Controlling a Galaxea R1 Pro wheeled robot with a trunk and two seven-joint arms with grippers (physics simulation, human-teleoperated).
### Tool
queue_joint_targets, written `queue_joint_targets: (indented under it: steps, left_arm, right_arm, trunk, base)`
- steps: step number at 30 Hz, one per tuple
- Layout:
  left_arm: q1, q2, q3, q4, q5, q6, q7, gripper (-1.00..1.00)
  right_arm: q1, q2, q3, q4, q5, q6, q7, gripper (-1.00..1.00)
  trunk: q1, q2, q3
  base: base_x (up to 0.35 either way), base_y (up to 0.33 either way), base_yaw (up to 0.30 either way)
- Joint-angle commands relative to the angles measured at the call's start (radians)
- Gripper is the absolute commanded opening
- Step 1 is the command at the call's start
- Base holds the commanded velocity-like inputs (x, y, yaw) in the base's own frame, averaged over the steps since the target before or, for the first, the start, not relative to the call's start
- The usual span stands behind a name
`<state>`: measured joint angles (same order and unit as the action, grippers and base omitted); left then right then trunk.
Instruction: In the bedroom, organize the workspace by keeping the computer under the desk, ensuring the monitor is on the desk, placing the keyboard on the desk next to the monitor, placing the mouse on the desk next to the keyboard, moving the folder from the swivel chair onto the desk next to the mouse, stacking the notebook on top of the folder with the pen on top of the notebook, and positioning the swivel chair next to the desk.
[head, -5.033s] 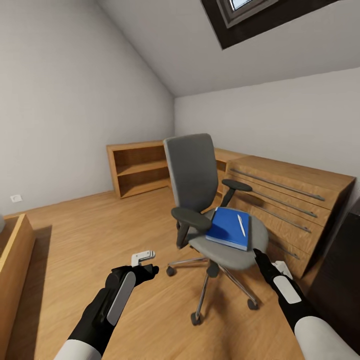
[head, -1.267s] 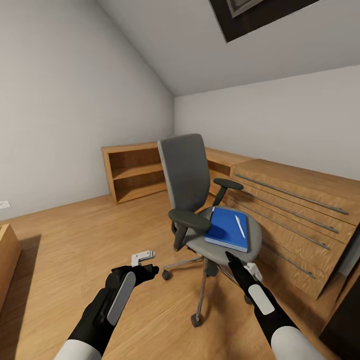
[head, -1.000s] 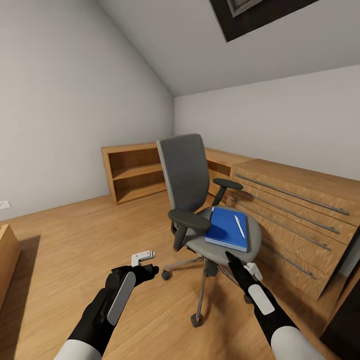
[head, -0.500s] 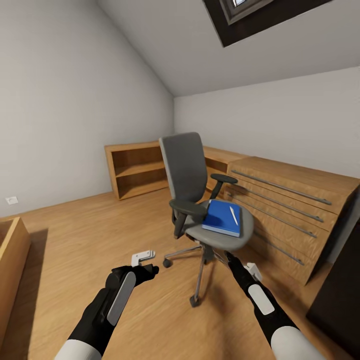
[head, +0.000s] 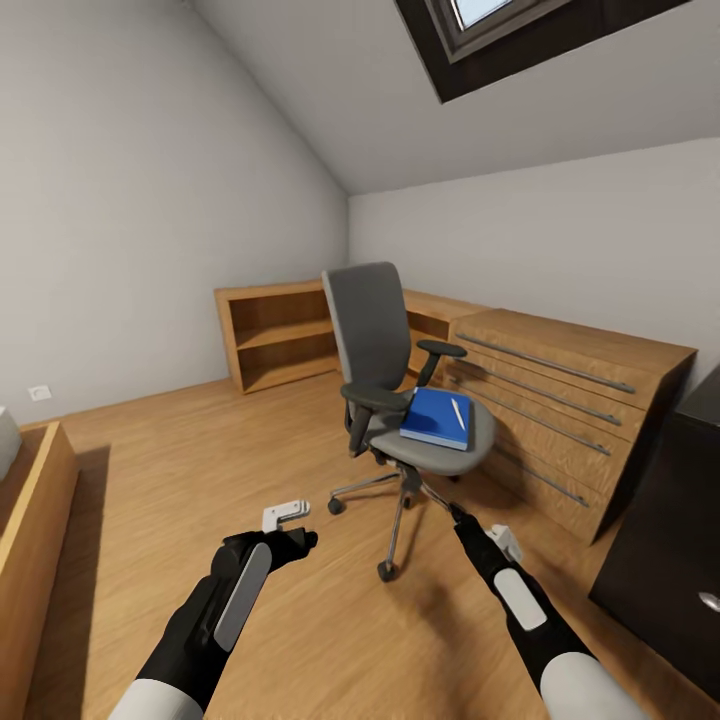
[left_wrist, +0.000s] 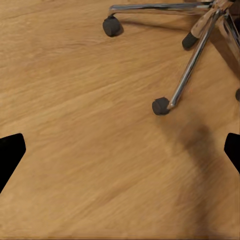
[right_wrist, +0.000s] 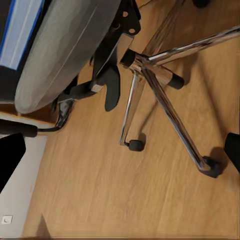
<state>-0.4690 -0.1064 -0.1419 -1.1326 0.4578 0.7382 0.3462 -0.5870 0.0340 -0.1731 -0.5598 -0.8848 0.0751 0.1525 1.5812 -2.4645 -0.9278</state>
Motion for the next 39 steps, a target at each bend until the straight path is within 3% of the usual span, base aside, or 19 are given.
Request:
queue_joint_targets:
  steps: [1,6,12,14,16,19,22,26,27,31,32,34,35,39]
  left_arm:
    - [0.000,0.000,-0.001,-0.001,0.010,-0.014,0.010,1.00]
    - [0.000,0.001,-0.001,0.008,0.009,-0.094,0.012,1.00]
    - [0.000,0.003,-0.003,0.046,0.007,-0.139,0.012,1.00]
    - [-0.001,0.003,-0.004,0.073,0.004,-0.147,0.010,1.00]
    - [-0.001,0.003,-0.008,0.094,0.003,-0.150,0.009,1.00]
    - [-0.001,0.004,-0.013,0.116,0.003,-0.152,0.009,1.00]
    - [0.000,0.006,-0.020,0.187,0.003,-0.156,0.007,1.00]
    - [0.000,0.007,-0.021,0.256,0.002,-0.173,0.006,1.00]
    - [0.000,0.007,-0.023,0.345,-0.003,-0.233,0.004,1.00]
    - [0.000,0.007,-0.027,0.444,-0.022,-0.336,0.002,1.00]
    - [0.000,0.005,-0.030,0.773,-0.082,-0.669,-0.001,1.00]
    - [0.000,0.005,-0.030,0.820,-0.084,-0.724,-0.001,1.00]
    - [0.000,0.004,-0.030,0.960,-0.086,-0.899,-0.001,1.00]
    - [0.000,0.004,-0.030,1.033,-0.085,-0.988,-0.001,1.00]
  right_arm:
    - [0.000,0.004,-0.002,0.001,0.008,0.003,0.005,1.00]
    - [0.000,0.009,0.009,0.029,0.074,-0.036,0.006,1.00]
    - [0.001,0.011,0.030,0.106,0.228,-0.085,0.007,1.00]
    - [0.001,0.007,0.033,0.163,0.299,-0.122,0.005,1.00]
    - [0.001,0.005,0.034,0.199,0.331,-0.160,0.002,1.00]
    - [0.001,-0.001,0.035,0.234,0.349,-0.203,-0.001,1.00]
    - [0.002,-0.018,0.035,0.315,0.363,-0.298,-0.001,1.00]
    - [0.003,-0.021,0.036,0.366,0.370,-0.361,-0.001,1.00]
    - [0.006,-0.021,0.037,0.412,0.388,-0.432,0.000,1.00]
    - [0.015,-0.020,0.038,0.453,0.420,-0.513,-0.001,1.00]
    - [0.053,-0.001,0.041,0.568,0.546,-0.703,-0.005,1.00]
    - [0.072,0.001,0.041,0.573,0.580,-0.715,-0.006,1.00]
    - [0.097,-0.001,0.041,0.578,0.618,-0.729,-0.007,1.00]
    - [0.114,0.000,0.041,0.580,0.622,-0.730,-0.007,1.00]
  trunk:
    - [0.000,0.000,-0.001]
    - [-0.012,0.021,0.008]
    - [-0.035,0.063,0.027]
    - [-0.043,0.077,0.033]
    - [-0.050,0.091,0.040]
    - [-0.062,0.112,0.049]
    - [-0.073,0.133,0.059]
    - [-0.089,0.161,0.071]
    - [-0.092,0.168,0.074]
    - [-0.108,0.196,0.087]
    - [-0.112,0.203,0.090]
    - [-0.119,0.217,0.096]
    - [-0.123,0.224,0.099]
    - [-0.138,0.252,0.112]
  base:
    - [-0.058,0.000,0.000]
    - [-0.027,0.000,0.000]
    - [-0.006,0.000,0.000]
    - [-0.001,0.000,0.000]
    - [0.000,0.000,0.000]
    - [0.000,0.000,0.000]
    - [0.000,0.000,0.000]
    - [0.000,0.000,0.000]
    - [0.000,0.000,0.000]
    - [0.000,0.000,0.000]
    - [0.000,0.000,0.000]
    - [0.000,0.000,0.000]
    - [0.000,0.000,0.000]
    - [0.000,0.000,0.000]
